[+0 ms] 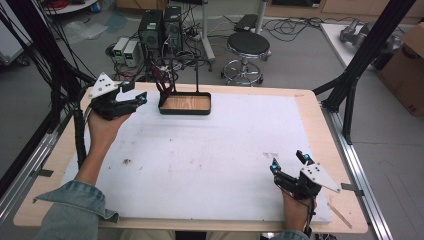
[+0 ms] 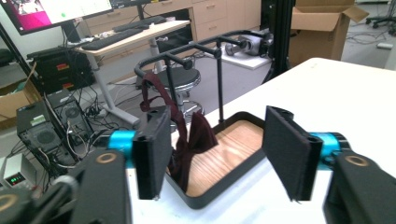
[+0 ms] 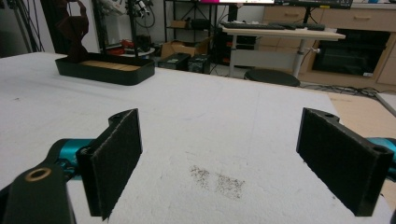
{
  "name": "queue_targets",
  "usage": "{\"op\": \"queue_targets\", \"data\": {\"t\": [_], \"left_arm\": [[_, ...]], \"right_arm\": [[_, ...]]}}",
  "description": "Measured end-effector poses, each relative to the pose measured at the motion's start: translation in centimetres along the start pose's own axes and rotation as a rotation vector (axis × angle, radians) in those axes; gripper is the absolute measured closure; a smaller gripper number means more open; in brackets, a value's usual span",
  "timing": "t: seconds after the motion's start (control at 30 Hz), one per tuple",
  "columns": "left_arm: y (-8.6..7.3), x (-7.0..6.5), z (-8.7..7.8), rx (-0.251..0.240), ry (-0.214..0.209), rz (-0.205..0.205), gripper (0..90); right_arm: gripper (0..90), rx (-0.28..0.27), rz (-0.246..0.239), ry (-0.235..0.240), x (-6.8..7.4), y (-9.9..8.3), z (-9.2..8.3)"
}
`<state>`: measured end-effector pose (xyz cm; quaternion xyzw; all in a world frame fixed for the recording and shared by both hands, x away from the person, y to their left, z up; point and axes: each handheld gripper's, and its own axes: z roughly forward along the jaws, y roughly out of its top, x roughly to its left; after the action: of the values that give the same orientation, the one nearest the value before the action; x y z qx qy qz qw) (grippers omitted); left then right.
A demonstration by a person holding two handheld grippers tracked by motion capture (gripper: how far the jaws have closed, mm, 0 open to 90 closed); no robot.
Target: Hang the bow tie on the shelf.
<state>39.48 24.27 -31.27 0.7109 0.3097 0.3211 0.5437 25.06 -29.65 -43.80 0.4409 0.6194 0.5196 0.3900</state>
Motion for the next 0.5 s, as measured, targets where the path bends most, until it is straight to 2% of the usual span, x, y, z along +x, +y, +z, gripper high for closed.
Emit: {"op": "queue_targets", "data": {"t": [0.1, 0.17, 0.23, 0.33, 0.37, 0.4, 0.47, 0.5], "left_arm": [[0.1, -1.1, -1.6, -0.005, -0.001, 0.003, 33.9], [0.1, -1.3, -1.9, -0.006, -0.003, 0.006, 32.2], [-0.1, -2.0, -3.4, -0.026, -0.004, 0.002, 31.2], [-0.3, -2.3, -4.3, -0.031, -0.005, -0.008, 30.0], [-0.7, -2.6, -5.4, -0.038, 0.009, -0.011, 29.5], [-0.7, -2.6, -5.4, -0.038, 0.009, -0.011, 29.5], [-1.4, -2.8, -6.9, -0.047, 0.022, -0.025, 29.3], [-1.4, -2.8, -6.9, -0.047, 0.022, -0.025, 29.0]], "right_arm": [[13.1, 0.001, 0.000, 0.001, 0.0, 0.0, 0.0], [13.1, -0.002, 0.003, -0.001, 0.0, 0.0, 0.0], [13.1, 0.001, 0.002, -0.001, 0.1, 0.0, 0.0], [13.1, -0.001, -0.004, 0.000, 0.1, 0.0, 0.0], [13.1, -0.001, -0.003, -0.003, 0.1, 0.0, 0.0], [13.1, 0.002, -0.005, -0.004, 0.2, 0.0, 0.0], [13.1, 0.000, -0.012, -0.004, 0.2, 0.1, 0.0], [13.1, 0.000, -0.012, -0.004, 0.2, 0.1, 0.0]]}}
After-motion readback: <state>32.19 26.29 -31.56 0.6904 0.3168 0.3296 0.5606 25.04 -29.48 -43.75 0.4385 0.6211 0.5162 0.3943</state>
